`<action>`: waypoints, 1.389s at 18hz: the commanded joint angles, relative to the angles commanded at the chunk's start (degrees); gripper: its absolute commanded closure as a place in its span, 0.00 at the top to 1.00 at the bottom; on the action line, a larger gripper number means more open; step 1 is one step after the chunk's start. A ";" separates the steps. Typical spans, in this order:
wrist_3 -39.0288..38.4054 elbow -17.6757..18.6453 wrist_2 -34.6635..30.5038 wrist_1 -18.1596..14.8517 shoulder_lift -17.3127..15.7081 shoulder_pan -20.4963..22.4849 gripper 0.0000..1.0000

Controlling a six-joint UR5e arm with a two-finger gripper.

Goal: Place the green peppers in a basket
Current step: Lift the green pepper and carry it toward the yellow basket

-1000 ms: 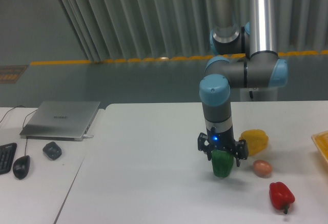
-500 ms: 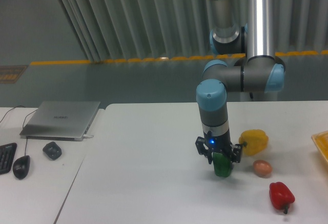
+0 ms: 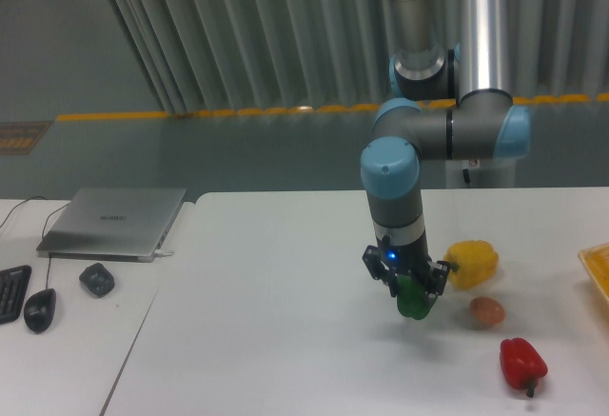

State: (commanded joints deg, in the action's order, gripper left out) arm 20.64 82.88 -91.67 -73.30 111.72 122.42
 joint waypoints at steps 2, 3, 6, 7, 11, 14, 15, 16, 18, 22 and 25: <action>8.93 0.00 -0.09 -0.96 -1.58 1.32 0.32; 14.99 0.00 -0.17 -1.67 -2.72 2.28 0.32; 33.28 0.09 0.09 -2.73 -5.19 6.06 0.32; 37.16 0.17 0.09 -2.90 -5.37 7.29 0.33; 47.45 0.26 0.17 -4.13 -5.37 11.16 0.33; 57.29 0.26 0.00 -4.13 -5.10 14.93 0.33; 60.37 0.26 -0.17 -4.05 -5.10 16.34 0.33; 63.01 0.26 -0.18 -3.87 -5.10 17.66 0.33; 67.50 0.18 -0.09 -3.52 -4.84 19.95 0.33; 76.11 0.18 0.35 -1.42 -4.14 24.60 0.33; 77.54 0.35 0.44 2.18 -3.09 27.77 0.33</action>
State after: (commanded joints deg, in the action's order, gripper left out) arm 98.17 83.23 -91.23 -71.12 108.63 150.20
